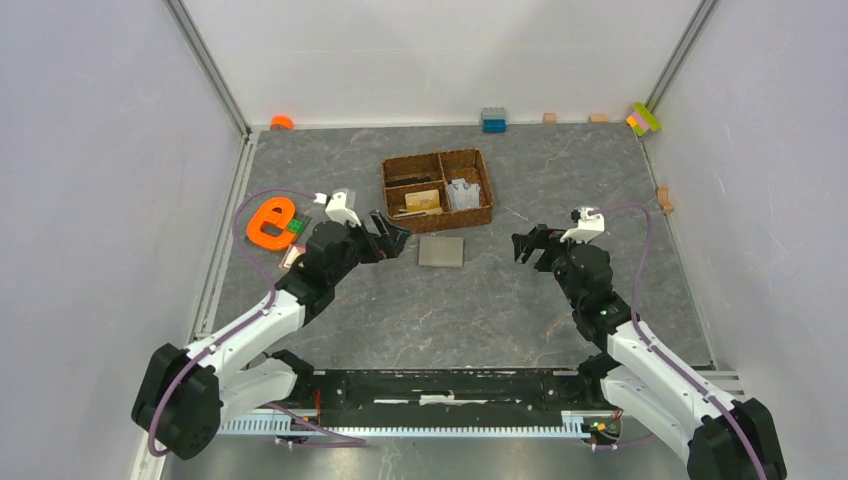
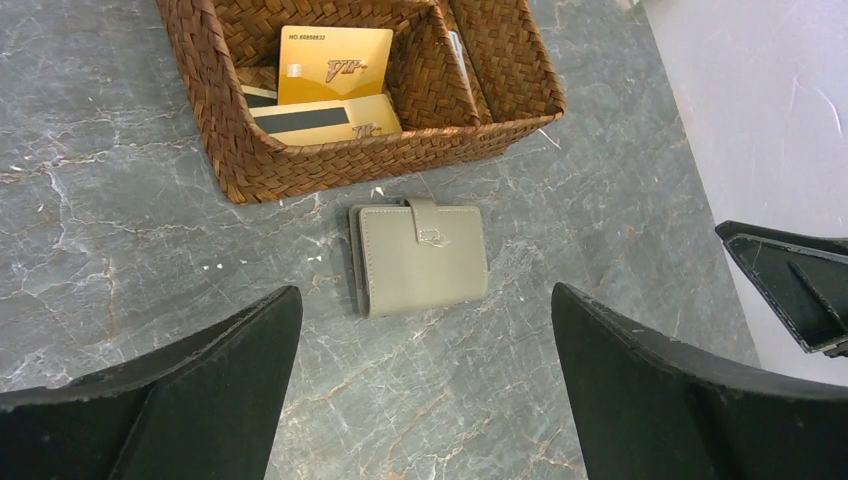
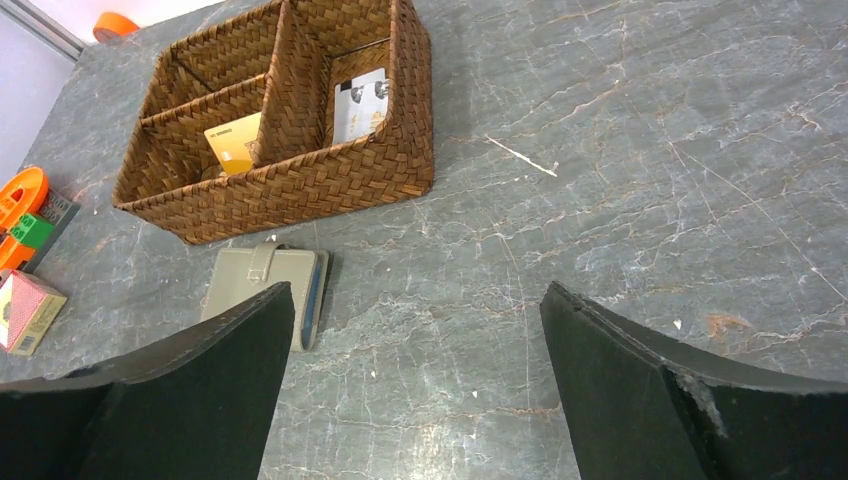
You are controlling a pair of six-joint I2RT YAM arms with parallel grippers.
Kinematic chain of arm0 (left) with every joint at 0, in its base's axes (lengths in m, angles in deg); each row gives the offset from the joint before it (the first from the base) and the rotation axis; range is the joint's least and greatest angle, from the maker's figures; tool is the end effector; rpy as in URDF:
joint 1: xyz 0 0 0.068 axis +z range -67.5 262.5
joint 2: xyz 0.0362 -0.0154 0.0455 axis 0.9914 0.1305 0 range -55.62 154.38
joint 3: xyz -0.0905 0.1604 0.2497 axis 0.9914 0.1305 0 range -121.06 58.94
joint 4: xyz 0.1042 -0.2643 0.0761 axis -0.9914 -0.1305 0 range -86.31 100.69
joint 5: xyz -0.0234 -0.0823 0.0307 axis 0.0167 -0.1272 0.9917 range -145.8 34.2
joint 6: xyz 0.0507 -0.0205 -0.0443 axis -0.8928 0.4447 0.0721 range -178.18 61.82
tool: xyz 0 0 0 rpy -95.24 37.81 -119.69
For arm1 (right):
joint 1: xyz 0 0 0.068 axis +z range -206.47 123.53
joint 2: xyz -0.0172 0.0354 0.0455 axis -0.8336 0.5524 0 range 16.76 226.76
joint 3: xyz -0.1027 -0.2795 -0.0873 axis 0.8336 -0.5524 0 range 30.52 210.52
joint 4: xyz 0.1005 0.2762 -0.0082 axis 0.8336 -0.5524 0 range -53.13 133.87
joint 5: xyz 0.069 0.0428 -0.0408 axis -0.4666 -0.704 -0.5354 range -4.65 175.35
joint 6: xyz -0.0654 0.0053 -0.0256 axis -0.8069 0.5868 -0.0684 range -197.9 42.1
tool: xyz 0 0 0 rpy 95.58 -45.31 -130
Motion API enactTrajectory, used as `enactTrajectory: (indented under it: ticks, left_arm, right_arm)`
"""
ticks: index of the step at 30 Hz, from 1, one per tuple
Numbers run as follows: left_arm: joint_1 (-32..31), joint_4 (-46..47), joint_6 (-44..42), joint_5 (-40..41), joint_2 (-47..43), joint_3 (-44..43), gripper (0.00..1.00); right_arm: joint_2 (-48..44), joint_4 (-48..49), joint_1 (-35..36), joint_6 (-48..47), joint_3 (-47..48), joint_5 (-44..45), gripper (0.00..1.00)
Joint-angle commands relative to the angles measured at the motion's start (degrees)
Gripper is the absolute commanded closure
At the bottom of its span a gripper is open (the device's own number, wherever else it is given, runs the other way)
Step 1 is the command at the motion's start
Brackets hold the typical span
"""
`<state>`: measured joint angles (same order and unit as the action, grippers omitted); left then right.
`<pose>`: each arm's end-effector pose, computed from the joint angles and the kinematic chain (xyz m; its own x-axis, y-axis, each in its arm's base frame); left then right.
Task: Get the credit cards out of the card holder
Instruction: Pick up the card holder from the center of the board.
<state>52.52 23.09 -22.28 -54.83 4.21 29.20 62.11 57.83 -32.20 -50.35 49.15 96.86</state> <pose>0.2302 -0.1318 0.2469 -0.4980 -0.3896 -0.7748 0.2389 0.7972 -0.5544 0.1972 0.0764 0.2278 -0.2828 0.3698 -0.8850 -0.1067 0.9048 0.4121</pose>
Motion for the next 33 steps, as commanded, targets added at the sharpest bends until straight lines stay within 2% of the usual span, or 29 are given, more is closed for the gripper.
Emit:
enactTrajectory:
  ticks: [1,5,8,13,15,22,33]
  left_arm:
    - [0.0,3.9,-0.1,-0.6,-0.9,0.2,0.00]
    - [0.0,5.1,0.0,-1.5,1.9,0.8,0.00]
    - [0.0,3.2,-0.2,-0.1,3.9,-0.4,0.00]
    - [0.1,1.7,-1.2,-4.5,12.2,-4.8,0.00]
    - [0.4,-1.8,-0.6,-3.8,17.0,-7.6,0.01]
    - [0.4,-2.2,-1.7,-7.3,26.8,-11.7,0.03]
    - [0.4,-3.7,-2.5,-18.7,37.4,-18.0,0.30]
  right_arm:
    - [0.5,0.9,-0.1,-0.5,2.7,-1.0,0.03]
    - [1.8,1.4,-0.1,-0.4,2.6,-2.5,0.03]
    - [4.1,3.9,-0.2,-2.1,2.6,-9.0,0.03]
    - [9.7,5.2,-0.1,-2.7,4.3,-17.4,0.03]
    - [11.8,5.1,-0.1,-2.7,5.0,-18.9,0.03]
    - [15.2,5.2,-0.1,-2.4,5.7,-21.2,0.02]
    - [17.1,5.5,-0.1,-1.8,6.1,-22.9,0.01]
